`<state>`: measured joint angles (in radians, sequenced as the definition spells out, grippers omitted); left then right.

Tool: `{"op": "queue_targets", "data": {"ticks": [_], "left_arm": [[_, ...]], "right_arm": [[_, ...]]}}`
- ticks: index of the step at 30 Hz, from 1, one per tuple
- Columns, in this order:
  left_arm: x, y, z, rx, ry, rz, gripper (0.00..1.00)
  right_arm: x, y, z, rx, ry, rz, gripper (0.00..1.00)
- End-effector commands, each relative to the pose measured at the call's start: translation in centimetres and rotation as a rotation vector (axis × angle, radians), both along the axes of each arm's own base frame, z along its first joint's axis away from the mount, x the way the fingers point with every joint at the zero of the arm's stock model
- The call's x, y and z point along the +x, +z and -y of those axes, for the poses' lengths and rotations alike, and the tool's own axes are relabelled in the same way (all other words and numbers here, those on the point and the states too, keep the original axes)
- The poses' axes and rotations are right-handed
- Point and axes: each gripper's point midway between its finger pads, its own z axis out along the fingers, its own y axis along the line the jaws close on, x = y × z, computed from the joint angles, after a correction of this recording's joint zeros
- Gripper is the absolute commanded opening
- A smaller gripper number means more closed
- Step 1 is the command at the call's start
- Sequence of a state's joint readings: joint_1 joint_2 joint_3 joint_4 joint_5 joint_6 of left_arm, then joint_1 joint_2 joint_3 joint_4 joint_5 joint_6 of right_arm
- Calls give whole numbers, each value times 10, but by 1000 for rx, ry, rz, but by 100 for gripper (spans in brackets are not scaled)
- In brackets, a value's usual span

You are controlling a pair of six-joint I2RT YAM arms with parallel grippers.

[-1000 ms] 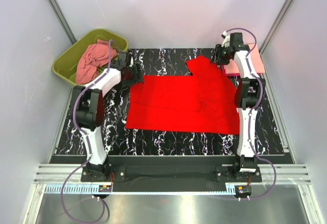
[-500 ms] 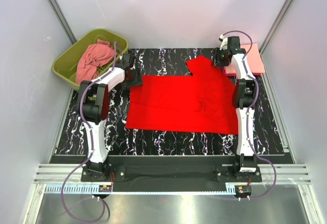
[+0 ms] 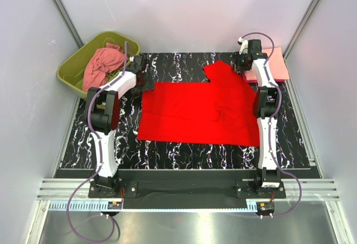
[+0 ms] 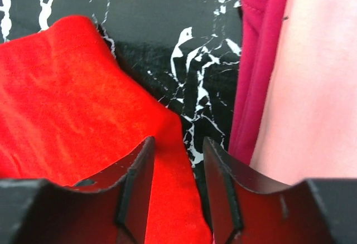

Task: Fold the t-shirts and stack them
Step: Fold the tshirt

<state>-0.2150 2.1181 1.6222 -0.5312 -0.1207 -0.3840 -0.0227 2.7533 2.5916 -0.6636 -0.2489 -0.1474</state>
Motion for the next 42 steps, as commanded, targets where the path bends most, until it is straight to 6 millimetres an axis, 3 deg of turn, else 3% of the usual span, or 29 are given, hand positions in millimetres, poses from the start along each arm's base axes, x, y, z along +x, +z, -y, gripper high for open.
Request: {"op": "queue_targets", "data": {"ticks": [1,6,9,12,14,16,17,21,24,25,27,28,29,31,32,33,34,35,37,38,40,42], "left_arm": [[13,5,-2,33,-1,32,72],[6,0,-6,59,8,17,72],[6,-2,-6,53,1,17,67],[6,-9,-3,44,-19,-8,61],[9,-10,0,39,-35,-14,47],[7,-14,1,36,-43,-33,37],[8,-13,2,32,-49,-30,26],[12,-1,5,14,-50,0,0],[12,10,6,5,-35,22,0],[12,13,4,6,-23,28,0],[10,16,3,5,-13,35,0],[9,18,2,9,-3,38,0],[7,17,1,9,0,34,0],[6,19,1,7,12,36,0],[4,20,1,4,13,33,6],[3,20,1,1,12,28,22],[2,21,1,-1,16,25,47],[1,23,2,-2,13,24,52],[5,33,2,1,-9,50,57],[11,41,2,10,-16,77,59],[24,56,-2,65,-25,123,58],[32,54,0,123,-40,140,55]], "right_arm": [[-12,-5,-15,20,78,-38,46],[-30,-21,-18,28,100,-113,41],[-36,-29,-17,27,95,-141,30],[-36,-24,-19,28,113,-130,22],[-34,-15,-21,36,128,-107,17],[-28,-2,-22,40,131,-72,5],[-27,2,-23,44,130,-62,0],[-17,35,-28,71,129,18,0],[-11,66,-31,90,126,82,0],[-9,87,-34,99,134,126,0],[-12,96,-35,108,131,141,0],[-9,121,-35,107,132,202,0],[-13,116,-35,111,126,190,0],[-13,143,-34,102,123,257,0],[-17,140,-34,102,125,247,0],[-19,143,-34,98,124,251,0],[-23,149,-33,94,122,251,0],[-26,146,-33,92,124,239,0],[-32,150,-33,93,125,234,0],[-36,142,-34,101,122,216,0],[-42,140,-37,121,125,211,0],[-44,140,-41,133,130,217,0]]}}
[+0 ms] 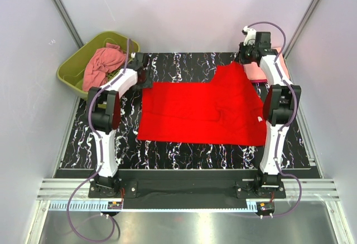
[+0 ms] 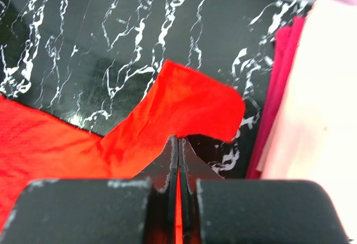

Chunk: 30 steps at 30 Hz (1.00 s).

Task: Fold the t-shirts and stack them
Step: Fold the tshirt

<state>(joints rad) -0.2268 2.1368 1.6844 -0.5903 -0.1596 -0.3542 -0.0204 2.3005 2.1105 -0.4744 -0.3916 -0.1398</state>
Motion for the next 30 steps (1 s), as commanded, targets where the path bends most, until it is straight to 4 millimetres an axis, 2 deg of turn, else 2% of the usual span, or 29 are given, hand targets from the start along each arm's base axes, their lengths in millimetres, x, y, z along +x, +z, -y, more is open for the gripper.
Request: {"op": "queue_targets", "data": {"ticks": [1,2,4,6,7,14,17,18,19,21,23,30], "left_arm": [[35,52,2,99,-54,166,54],[38,43,8,119,-79,158,53],[43,32,6,171,-84,130,53],[50,29,6,184,-95,133,52],[53,22,6,189,-103,132,52],[75,25,6,137,-151,184,49],[80,20,8,88,-178,177,49],[84,25,8,82,-174,185,49],[82,17,7,88,-172,159,49],[85,19,5,96,-156,155,49],[82,9,5,95,-154,124,49],[81,-6,4,36,-134,83,48]], "right_arm": [[-6,17,-16,42,28,41,0],[-6,16,-17,44,26,38,0],[-8,12,-16,50,22,28,0],[-9,11,-16,50,22,28,0],[-12,9,-33,49,50,23,0],[-13,13,-36,48,60,35,0],[-15,18,-36,44,62,43,0],[-16,20,-36,43,63,49,0],[-18,18,-37,41,64,46,0],[-19,21,-36,37,61,53,0],[-21,18,-34,31,61,46,0],[-24,32,-31,14,55,72,0]]}}
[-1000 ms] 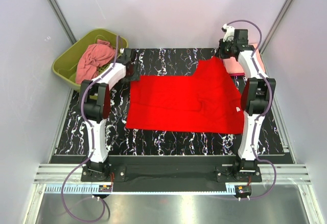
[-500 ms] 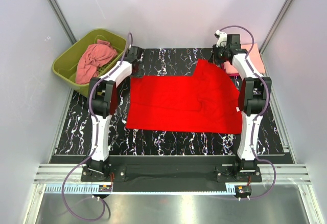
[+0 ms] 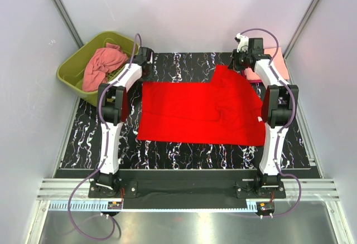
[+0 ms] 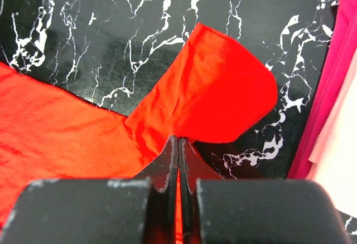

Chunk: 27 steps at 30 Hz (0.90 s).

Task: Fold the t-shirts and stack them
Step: Fold the tshirt

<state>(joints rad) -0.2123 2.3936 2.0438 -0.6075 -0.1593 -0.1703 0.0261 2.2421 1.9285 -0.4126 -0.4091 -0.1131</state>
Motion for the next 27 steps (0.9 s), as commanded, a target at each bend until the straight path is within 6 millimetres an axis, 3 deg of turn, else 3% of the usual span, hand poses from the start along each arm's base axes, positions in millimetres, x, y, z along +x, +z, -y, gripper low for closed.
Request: {"op": "queue_targets", "data": {"ticks": [1,4,7,8,11,14,15,21,27], "left_arm": [[6,1,3,-50,2,-3,47],[4,-7,3,-50,5,-24,43],[4,-7,4,-51,4,-31,29],[4,-7,2,-51,7,-29,18],[6,3,1,-49,11,-10,1],[8,22,8,-91,10,28,0],[10,38,11,-110,9,62,0],[-2,77,14,-158,29,128,0],[-13,92,10,-158,41,143,0]], "right_arm": [[4,62,2,-14,7,146,0],[3,63,1,-18,8,148,0],[3,62,2,-22,6,144,0],[3,60,3,-26,4,141,0],[5,59,8,-44,-17,146,0],[8,64,15,-71,-52,163,0],[8,65,16,-73,-62,166,0],[-2,76,27,-101,-120,196,0],[-12,82,33,-116,-159,209,0]]}}
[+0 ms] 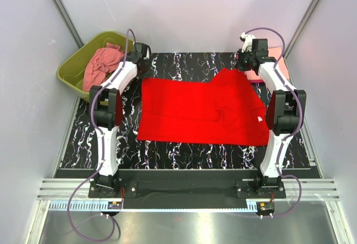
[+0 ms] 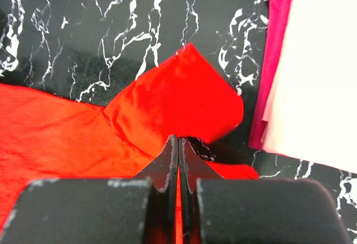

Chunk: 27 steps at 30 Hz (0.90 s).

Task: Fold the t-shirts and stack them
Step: Fold the tshirt

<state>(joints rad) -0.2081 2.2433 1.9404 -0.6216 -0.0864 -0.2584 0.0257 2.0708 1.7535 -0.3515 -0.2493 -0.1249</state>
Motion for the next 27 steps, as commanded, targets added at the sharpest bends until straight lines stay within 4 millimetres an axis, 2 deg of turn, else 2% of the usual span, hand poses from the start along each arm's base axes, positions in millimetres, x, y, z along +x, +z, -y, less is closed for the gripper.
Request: {"op": "queue_targets", "data": {"ticks": [1,7,11,13,16,19,23,27], "left_arm": [[7,49,1,-41,14,119,0],[-3,47,2,-57,17,108,0],[-14,46,-1,-52,27,99,0],[-22,39,-2,-49,27,79,0],[-31,34,0,-57,17,61,0],[-40,34,-1,-51,18,52,0],[-50,43,-2,-54,19,56,0],[-64,42,1,-57,9,29,0]], "right_arm": [[5,53,6,-15,-40,138,0],[-6,56,13,-24,-82,131,0],[-19,42,29,-69,-169,75,0],[-25,37,40,-94,-225,59,0],[-38,35,47,-84,-281,43,0],[-53,43,50,-75,-309,48,0],[-74,35,61,-91,-385,10,0],[-95,31,73,-118,-464,-16,0]]}}
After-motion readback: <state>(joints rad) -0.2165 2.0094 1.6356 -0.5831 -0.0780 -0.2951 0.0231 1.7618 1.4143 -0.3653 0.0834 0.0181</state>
